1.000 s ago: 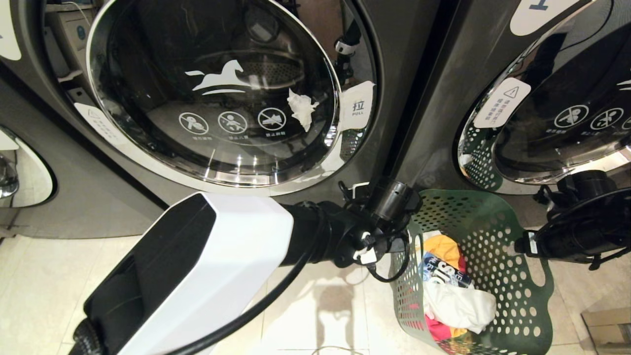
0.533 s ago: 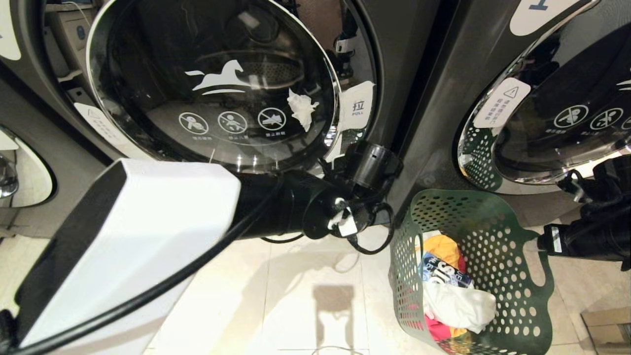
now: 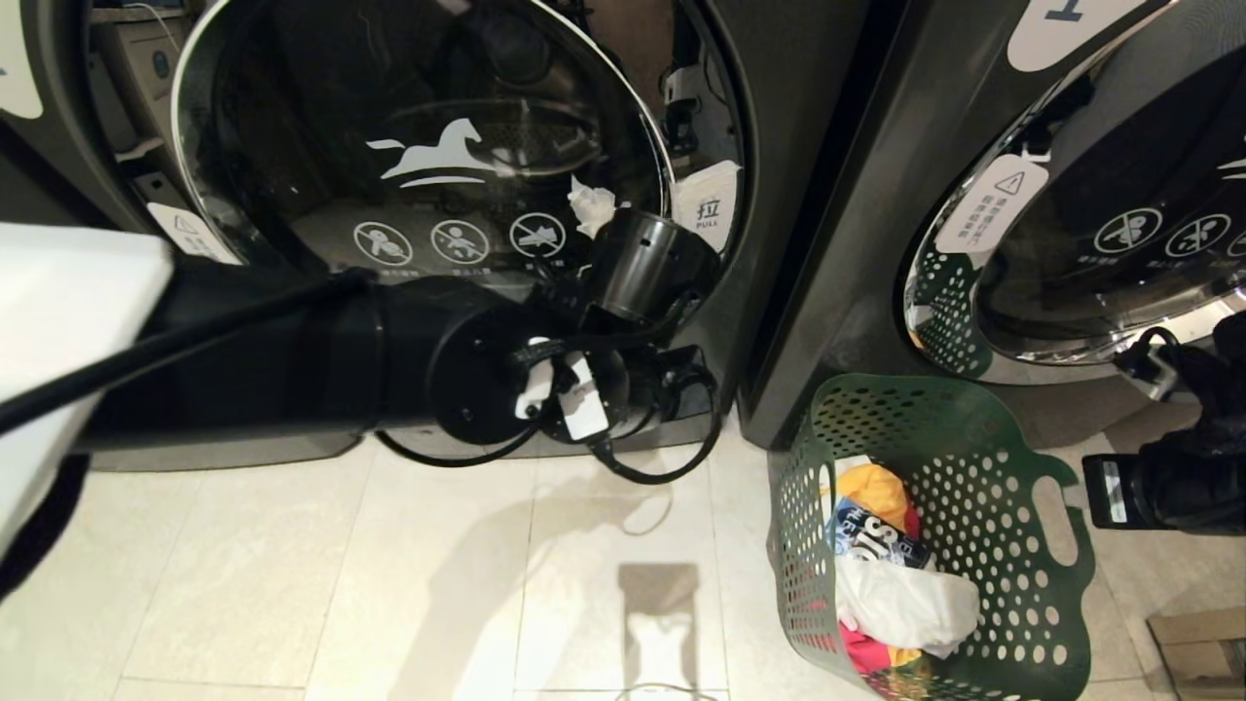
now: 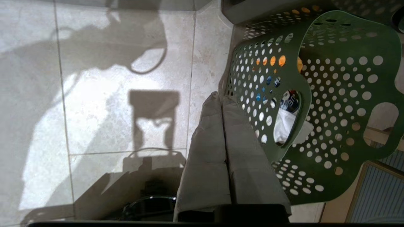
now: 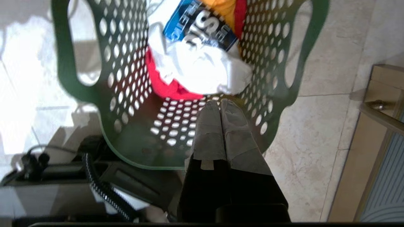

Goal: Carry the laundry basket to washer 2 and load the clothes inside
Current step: Pick up the clothes basket and put it beside the washing machine, then open the lid of the washing machine

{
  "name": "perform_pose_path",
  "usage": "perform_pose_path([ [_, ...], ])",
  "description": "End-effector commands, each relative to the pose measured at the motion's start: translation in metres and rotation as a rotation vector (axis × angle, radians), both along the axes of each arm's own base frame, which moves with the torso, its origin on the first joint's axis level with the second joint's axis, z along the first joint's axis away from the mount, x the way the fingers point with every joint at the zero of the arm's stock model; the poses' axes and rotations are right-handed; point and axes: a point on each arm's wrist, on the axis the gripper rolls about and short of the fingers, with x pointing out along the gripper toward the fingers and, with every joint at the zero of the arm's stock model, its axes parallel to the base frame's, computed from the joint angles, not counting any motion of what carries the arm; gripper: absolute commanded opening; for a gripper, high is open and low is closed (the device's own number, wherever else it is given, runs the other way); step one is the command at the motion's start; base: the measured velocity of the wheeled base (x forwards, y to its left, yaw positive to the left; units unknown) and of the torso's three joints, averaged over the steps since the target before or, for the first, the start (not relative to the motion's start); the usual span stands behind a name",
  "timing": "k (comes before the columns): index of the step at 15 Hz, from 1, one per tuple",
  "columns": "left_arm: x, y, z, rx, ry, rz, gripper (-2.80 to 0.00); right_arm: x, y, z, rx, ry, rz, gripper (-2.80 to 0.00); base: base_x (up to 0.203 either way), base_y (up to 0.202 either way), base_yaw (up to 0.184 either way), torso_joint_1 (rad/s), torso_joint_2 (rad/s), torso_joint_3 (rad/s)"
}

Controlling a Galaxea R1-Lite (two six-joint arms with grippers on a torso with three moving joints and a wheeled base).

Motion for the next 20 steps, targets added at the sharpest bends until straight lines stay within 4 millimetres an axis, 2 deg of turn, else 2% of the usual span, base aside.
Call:
perform_pose_path([
  [1,-0.019,0.03,0.022,-0.026,-0.021,0.017,-2.8,-0.024,0.008,0.005,0.0,-0.038,0.035,-2.8,0.0,0.0,0.0,0.0,0.0,0.0],
  [4,-0.04,0.086,0.039,-0.021,-0.037,0.076,-2.8,-0.05,0.009,0.014,-0.005,-0.107,0.048,-2.8,0.0,0.0,0.0,0.0,0.0,0.0],
  [6,-0.056,0.127,0.035,0.022,-0.03,0.13,-2.8,-0.072,0.01,0.015,-0.006,-0.147,0.055,-2.8,0.0,0.0,0.0,0.0,0.0,0.0],
  [8,-0.066,0.175,0.03,0.073,-0.033,0.233,-2.8,-0.096,0.006,0.007,-0.025,-0.17,0.035,-2.8,0.0,0.0,0.0,0.0,0.0,0.0],
  [9,-0.067,0.192,0.027,0.096,-0.033,0.284,-2.8,-0.104,0.004,0.003,-0.038,-0.184,0.023,-2.8,0.0,0.0,0.0,0.0,0.0,0.0],
  [11,-0.073,0.239,0.021,0.139,-0.028,0.471,-2.8,-0.132,0.004,-0.014,-0.055,-0.23,0.026,-2.8,0.0,0.0,0.0,0.0,0.0,0.0],
  [13,-0.095,0.278,0.002,0.185,0.011,0.634,-2.8,-0.153,0.005,-0.037,-0.061,-0.265,0.043,-2.8,0.0,0.0,0.0,0.0,0.0,0.0],
  [15,-0.139,0.293,-0.031,0.225,0.06,0.692,-2.8,-0.174,0.007,-0.069,-0.071,-0.237,0.089,-2.8,0.0,0.0,0.0,0.0,0.0,0.0],
  [17,-0.183,0.3,-0.063,0.26,0.07,0.699,-2.8,-0.194,0.008,-0.089,-0.116,-0.248,0.135,-2.8,0.0,0.0,0.0,0.0,0.0,0.0],
  [18,-0.204,0.301,-0.081,0.279,0.067,0.692,-2.8,-0.204,0.009,-0.096,-0.129,-0.271,0.143,-2.8,0.0,0.0,0.0,0.0,0.0,0.0],
  [20,-0.233,0.304,-0.111,0.311,0.052,0.667,-2.8,-0.22,0.009,-0.106,-0.149,-0.329,0.149,-2.8,0.0,0.0,0.0,0.0,0.0,0.0],
])
